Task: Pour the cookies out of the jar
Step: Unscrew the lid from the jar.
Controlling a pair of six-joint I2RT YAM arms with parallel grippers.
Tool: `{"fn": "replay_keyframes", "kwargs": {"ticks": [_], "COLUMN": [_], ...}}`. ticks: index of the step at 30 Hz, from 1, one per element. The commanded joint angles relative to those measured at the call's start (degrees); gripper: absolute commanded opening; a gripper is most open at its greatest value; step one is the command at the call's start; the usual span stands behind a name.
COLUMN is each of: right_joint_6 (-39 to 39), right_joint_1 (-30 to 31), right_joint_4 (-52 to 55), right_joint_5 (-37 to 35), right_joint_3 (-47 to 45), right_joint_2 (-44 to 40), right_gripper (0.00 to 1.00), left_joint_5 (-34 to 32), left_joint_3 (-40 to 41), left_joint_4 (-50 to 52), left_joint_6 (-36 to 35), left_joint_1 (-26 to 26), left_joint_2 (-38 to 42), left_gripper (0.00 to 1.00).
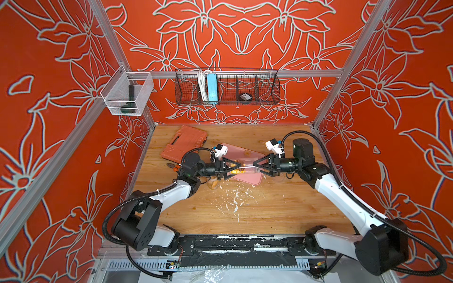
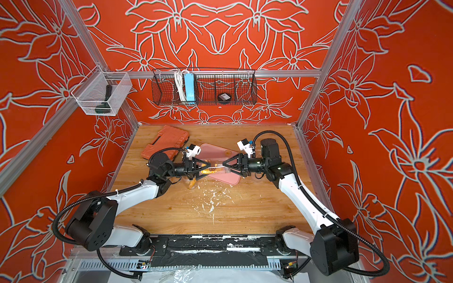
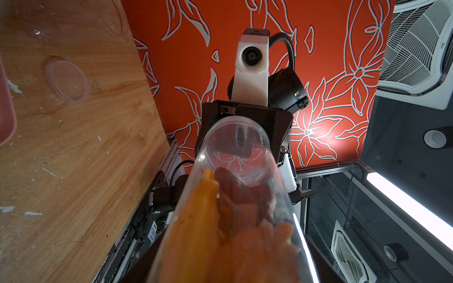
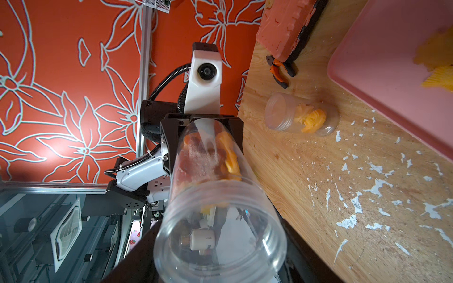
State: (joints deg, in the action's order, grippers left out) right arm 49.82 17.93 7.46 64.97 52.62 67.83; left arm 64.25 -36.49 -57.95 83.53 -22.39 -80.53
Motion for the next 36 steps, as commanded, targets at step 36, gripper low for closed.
{"fn": "replay_keyframes", "kwargs": {"ticks": [36], "right_joint_6": [-26.04], "right_joint_1": [-4.66], "right_joint_4": [35.68], "right_joint_5": [-29.68], "right_joint_3": [-5.79], "right_joint_2": [-11.17], "right_gripper": [0.63], "left_joint_5": [3.21], "left_joint_3": [2.11], "left_joint_4": [1.53], "left_joint_6": [-2.65], "left_joint_1": [3.58], "left_joint_2": [6.13], "left_gripper": [0.63]}}
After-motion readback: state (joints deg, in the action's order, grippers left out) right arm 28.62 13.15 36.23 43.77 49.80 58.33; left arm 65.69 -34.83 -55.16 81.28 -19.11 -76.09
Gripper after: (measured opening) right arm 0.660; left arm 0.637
